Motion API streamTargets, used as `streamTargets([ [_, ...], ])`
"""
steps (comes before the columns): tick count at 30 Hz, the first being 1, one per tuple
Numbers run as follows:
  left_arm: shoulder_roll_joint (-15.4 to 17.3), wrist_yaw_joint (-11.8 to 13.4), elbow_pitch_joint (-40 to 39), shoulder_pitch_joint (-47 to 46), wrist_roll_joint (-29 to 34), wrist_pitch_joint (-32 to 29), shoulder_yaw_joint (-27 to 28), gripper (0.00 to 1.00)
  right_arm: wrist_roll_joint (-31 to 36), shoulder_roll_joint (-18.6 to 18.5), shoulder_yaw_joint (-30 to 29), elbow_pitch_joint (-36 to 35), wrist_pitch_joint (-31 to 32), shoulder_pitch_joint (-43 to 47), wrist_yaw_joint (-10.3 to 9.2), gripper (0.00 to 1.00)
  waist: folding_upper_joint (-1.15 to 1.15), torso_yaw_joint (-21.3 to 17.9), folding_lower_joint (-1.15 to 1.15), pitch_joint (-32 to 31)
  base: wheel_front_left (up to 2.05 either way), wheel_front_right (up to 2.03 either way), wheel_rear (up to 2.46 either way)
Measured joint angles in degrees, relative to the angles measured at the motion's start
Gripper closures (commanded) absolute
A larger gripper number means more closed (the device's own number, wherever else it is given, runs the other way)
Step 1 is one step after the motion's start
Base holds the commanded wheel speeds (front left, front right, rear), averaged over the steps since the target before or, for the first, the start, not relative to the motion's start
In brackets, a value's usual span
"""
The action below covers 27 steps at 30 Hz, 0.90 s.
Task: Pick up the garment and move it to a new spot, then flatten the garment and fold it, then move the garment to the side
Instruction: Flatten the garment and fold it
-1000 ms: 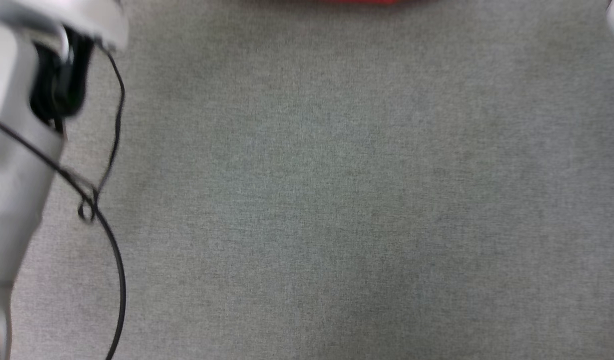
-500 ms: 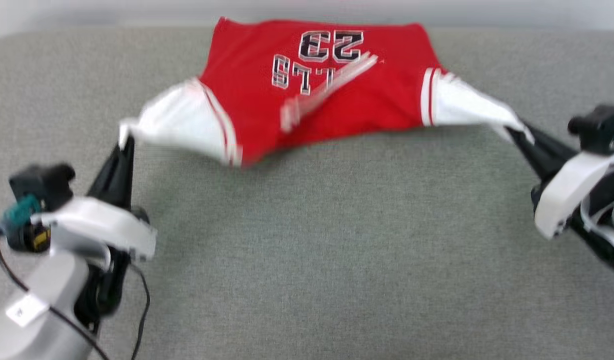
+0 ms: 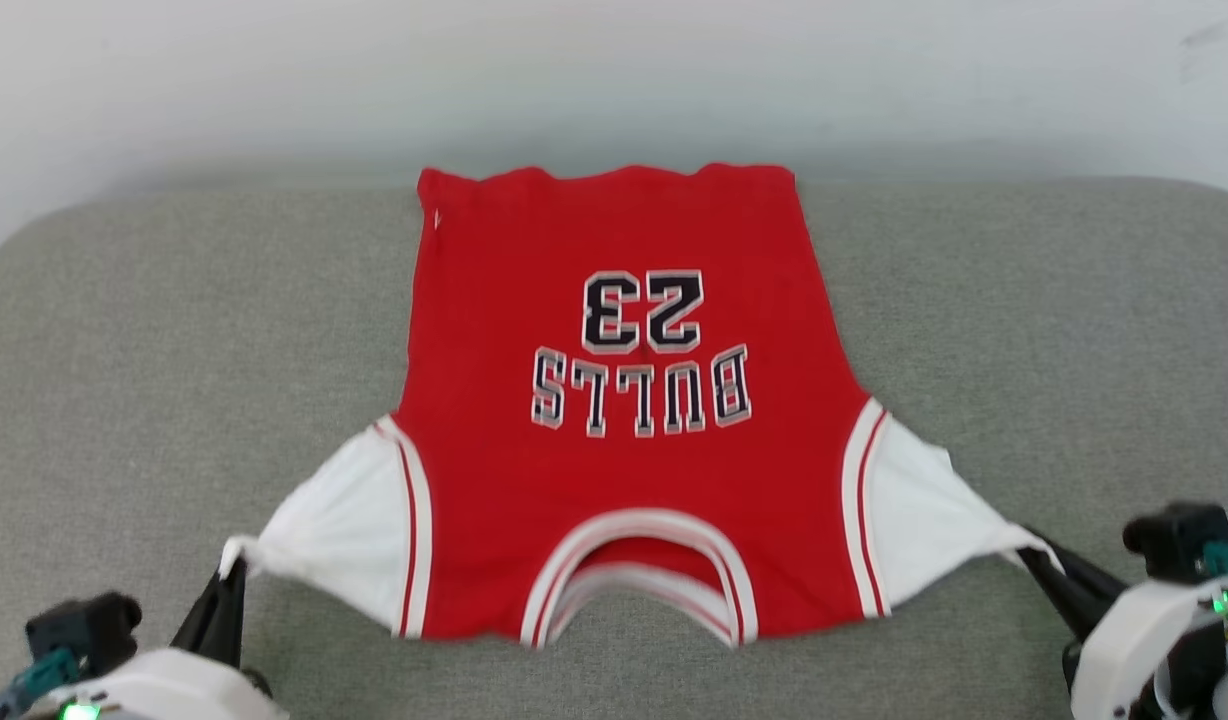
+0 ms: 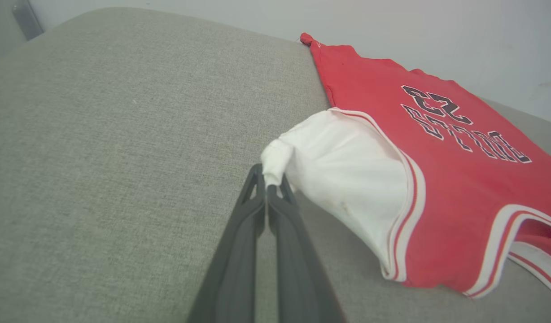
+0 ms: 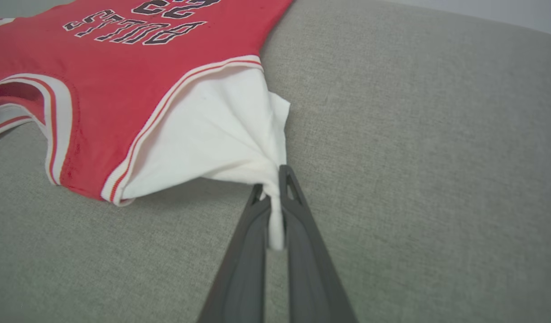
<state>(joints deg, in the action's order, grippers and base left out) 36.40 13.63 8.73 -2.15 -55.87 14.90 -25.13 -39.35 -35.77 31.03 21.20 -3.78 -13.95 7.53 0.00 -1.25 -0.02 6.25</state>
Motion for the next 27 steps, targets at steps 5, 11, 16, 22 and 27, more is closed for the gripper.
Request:
streamTargets([
  [5,-0.1,1.0,-1.9,7.0,-1.2,0.0,1.0,1.0,1.4,0.6,-3.4,-2.0,1.3,7.8,0.0,1.0,0.0,-0.5,0.0,-2.2,0.0,0.0,0.0],
  [11,-0.2,2.1,-2.7,13.6,-1.8,0.0,1.4,1.0,3.1,1.2,-7.3,-4.4,3.6,17.0,0.01,1.0,0.0,-0.5,0.01,-4.1,0.0,0.0,0.0],
  [16,-1.3,2.4,-2.5,16.8,-2.3,0.0,1.9,1.0,4.2,1.7,-9.4,-5.2,5.9,22.4,0.01,1.0,0.0,0.0,0.01,-4.7,0.0,0.0,0.0],
  [22,-2.9,1.5,-1.5,17.2,-1.7,0.0,2.1,1.0,5.5,2.9,-11.2,-6.3,7.1,25.1,0.01,1.0,0.0,0.6,0.02,-4.6,0.0,0.0,0.0],
  [27,-3.7,0.9,-1.4,16.1,0.1,0.0,2.6,1.0,6.7,4.6,-14.2,-7.9,6.7,24.8,0.01,0.0,0.0,0.8,0.02,-4.4,0.0,0.0,0.0],
])
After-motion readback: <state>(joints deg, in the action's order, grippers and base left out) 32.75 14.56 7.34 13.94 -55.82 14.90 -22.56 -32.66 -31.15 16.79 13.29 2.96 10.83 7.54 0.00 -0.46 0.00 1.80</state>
